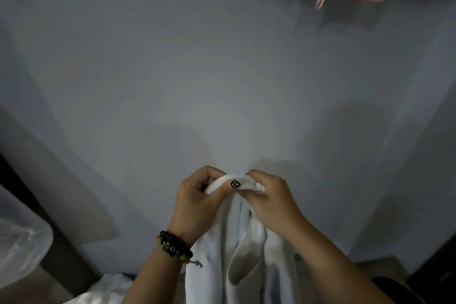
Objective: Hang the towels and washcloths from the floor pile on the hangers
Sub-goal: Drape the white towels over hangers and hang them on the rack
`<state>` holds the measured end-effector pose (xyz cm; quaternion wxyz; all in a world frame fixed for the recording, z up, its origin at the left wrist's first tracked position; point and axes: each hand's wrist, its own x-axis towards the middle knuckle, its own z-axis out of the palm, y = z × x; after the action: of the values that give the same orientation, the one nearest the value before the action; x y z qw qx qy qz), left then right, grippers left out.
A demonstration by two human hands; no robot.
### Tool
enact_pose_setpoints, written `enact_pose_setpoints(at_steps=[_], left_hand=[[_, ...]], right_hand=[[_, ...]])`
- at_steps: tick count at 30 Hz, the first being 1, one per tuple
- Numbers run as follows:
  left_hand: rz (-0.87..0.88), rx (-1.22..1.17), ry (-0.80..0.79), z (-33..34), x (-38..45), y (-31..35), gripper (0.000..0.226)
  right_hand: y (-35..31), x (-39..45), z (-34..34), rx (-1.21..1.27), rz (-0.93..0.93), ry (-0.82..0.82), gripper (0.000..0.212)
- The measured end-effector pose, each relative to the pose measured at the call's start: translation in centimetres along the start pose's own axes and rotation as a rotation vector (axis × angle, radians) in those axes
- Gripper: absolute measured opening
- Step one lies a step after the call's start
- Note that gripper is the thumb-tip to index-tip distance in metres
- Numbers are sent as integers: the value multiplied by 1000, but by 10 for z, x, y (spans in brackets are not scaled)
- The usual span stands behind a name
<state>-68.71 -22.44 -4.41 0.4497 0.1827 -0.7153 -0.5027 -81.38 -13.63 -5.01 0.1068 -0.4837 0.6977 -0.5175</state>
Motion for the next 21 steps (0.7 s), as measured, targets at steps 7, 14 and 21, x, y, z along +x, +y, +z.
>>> enact_pose_setpoints(at_steps=[7, 14, 21], left_hand=[[-136, 169, 42, -38, -11, -38, 14], [-297, 282, -3, -66, -21, -77, 29], [-143, 218, 47, -68, 3, -40, 32]], right_hand=[[-24, 15, 11, 118, -1, 77, 20], [-49, 30, -4, 127, -9, 209, 29], [-41, 28, 17, -147, 34, 1, 41]])
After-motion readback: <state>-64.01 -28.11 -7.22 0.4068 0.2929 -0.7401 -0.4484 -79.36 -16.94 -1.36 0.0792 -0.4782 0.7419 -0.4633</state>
